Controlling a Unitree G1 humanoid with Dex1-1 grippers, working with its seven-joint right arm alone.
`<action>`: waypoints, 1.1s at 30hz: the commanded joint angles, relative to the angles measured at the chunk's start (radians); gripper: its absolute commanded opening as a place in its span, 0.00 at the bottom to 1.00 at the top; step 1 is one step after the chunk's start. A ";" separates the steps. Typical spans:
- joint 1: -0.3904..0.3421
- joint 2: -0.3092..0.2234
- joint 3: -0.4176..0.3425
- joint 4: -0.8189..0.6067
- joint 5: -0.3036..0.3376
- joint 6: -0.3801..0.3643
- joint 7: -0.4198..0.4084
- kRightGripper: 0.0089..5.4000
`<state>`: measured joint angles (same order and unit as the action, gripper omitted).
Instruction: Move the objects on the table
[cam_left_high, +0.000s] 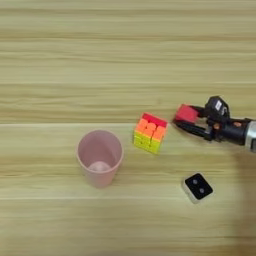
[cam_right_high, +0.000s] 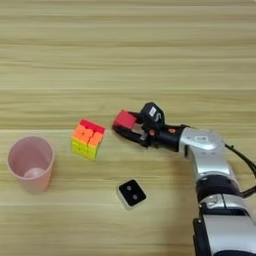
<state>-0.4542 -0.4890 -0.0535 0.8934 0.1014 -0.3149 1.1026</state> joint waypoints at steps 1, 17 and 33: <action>-0.103 -0.006 -0.001 0.003 -0.018 0.005 -0.082 0.42; -0.133 0.009 0.027 0.099 -0.075 -0.017 -0.132 0.62; -0.134 0.001 -0.005 0.052 -0.043 -0.027 -0.115 1.00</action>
<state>-0.5218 -0.4535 -0.0347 1.0140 0.0285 -0.3274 1.0108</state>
